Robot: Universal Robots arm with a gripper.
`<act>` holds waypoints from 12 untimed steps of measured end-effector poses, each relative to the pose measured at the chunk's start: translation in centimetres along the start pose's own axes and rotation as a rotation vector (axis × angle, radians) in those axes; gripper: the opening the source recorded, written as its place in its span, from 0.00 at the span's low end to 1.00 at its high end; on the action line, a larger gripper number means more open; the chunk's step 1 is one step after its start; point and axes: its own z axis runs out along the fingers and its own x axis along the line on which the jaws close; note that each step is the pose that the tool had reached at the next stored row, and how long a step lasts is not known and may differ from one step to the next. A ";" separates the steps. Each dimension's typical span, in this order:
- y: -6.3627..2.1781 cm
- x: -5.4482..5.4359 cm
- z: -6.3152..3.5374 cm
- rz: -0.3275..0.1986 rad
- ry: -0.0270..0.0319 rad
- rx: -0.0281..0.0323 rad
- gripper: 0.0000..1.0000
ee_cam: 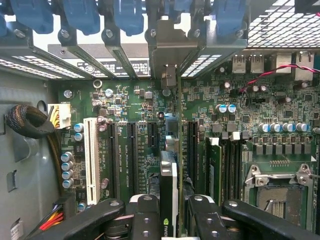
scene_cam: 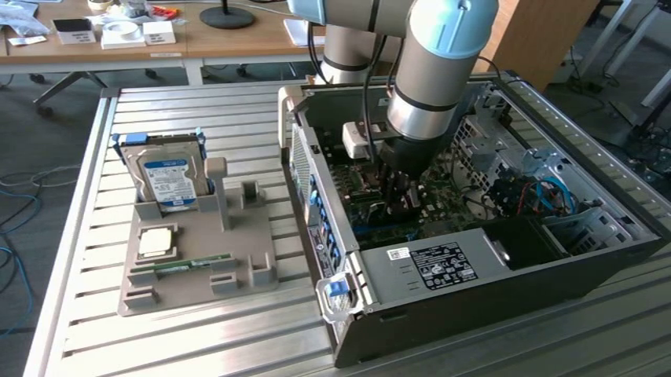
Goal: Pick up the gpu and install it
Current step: 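Insert the gpu into the slot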
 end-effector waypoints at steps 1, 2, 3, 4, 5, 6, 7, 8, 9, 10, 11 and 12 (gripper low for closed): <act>0.00 0.0 0.02 0.000 0.0002 -0.0001 0.27; 0.02 0.0 0.05 0.000 0.0006 -0.0002 0.27; 0.04 0.0 0.09 0.000 0.0005 -0.0002 0.27; 0.04 0.0 0.10 0.000 0.0004 -0.0002 0.27; 0.04 0.0 0.11 0.000 0.0002 0.0000 0.27; 0.05 0.0 0.14 0.000 0.0001 0.0000 0.27; 0.08 0.0 0.17 0.000 0.0002 0.0000 0.27; 0.10 0.0 0.20 0.000 0.0004 0.0000 0.27; 0.11 0.0 0.21 0.000 0.0003 -0.0001 0.27; 0.12 0.0 0.22 0.000 0.0004 -0.0002 0.27; 0.12 0.0 0.23 0.000 0.0002 -0.0001 0.27; 0.13 0.0 0.24 0.000 0.0000 0.0001 0.27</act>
